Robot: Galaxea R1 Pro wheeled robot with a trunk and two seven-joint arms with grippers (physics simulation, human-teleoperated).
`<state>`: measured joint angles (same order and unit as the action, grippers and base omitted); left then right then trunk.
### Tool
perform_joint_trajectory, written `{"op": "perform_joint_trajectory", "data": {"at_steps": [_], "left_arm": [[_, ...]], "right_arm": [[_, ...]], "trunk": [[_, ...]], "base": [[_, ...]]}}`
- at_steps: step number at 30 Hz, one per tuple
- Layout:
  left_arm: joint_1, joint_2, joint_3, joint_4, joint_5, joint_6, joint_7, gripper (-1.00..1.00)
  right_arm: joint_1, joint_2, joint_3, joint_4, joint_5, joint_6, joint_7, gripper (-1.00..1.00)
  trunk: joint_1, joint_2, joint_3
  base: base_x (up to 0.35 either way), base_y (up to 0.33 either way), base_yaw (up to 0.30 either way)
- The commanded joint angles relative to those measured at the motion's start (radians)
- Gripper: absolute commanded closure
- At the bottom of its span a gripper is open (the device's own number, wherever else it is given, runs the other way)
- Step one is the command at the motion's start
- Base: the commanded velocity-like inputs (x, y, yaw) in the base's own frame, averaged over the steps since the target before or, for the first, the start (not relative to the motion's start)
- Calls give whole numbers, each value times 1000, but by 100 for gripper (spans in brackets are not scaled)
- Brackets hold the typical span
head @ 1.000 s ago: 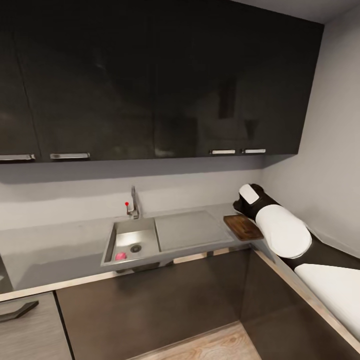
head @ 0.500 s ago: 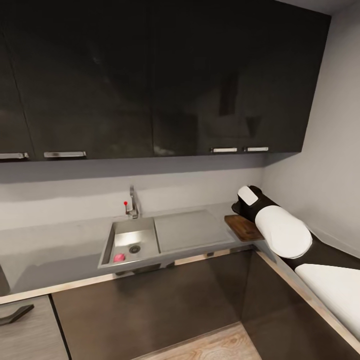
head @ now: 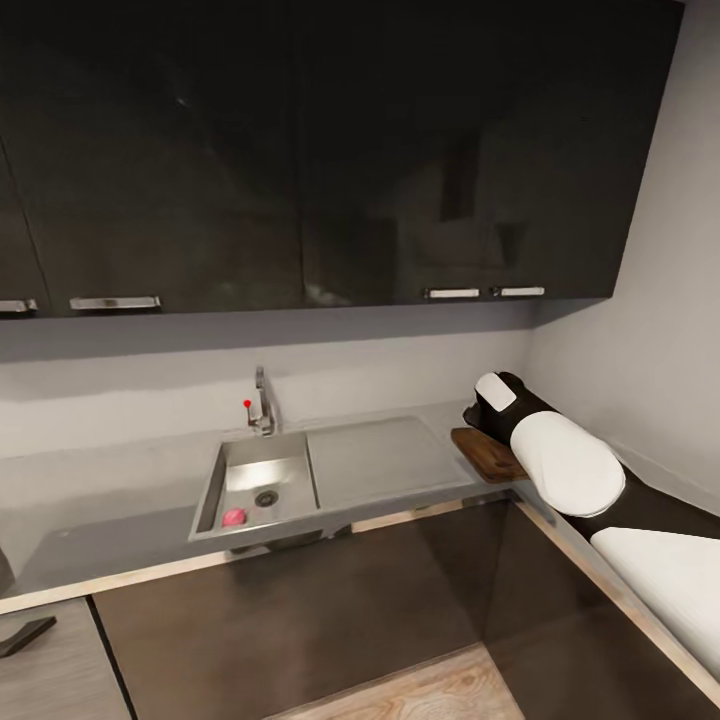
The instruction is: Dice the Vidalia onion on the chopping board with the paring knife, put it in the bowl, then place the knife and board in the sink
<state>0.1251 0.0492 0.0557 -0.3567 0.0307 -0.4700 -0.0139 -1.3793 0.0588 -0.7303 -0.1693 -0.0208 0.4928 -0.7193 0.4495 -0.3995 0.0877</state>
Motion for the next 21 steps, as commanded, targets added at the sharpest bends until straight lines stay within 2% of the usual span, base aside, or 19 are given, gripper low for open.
{"op": "perform_joint_trajectory", "data": {"at_steps": [1,9,12,13,15,17,21], "left_arm": [[1,0,1,-1,3,-1,-1,-100],[1,0,-2,24,4,7,0,-100],[1,0,-2,132,3,9,0,-100],[1,1,-3,193,3,10,0,-100],[1,1,-3,241,3,10,0,-100],[1,2,-2,326,3,10,0,-100],[1,6,9,405,4,19,-1,-100]], "right_arm": [[0,0,2,-3,-2,8,-3,-100],[0,-1,2,-3,-2,8,-4,-100],[0,-2,2,-3,-2,9,-6,-100],[0,-1,2,-3,-2,9,-6,-100],[0,-1,2,-2,-2,9,-6,-100],[0,-1,2,6,-2,8,-6,-100],[0,-2,2,22,-2,5,-5,-100]], "trunk": [[1,-1,-2],[1,-1,-9],[1,-1,-9],[1,-1,-9],[1,-1,-9],[1,-1,-9],[1,-1,-9]], "base": [[124,-46,0],[159,-117,0],[163,-135,0],[72,-64,0],[47,-42,0],[19,-17,0],[7,-7,0]]}}
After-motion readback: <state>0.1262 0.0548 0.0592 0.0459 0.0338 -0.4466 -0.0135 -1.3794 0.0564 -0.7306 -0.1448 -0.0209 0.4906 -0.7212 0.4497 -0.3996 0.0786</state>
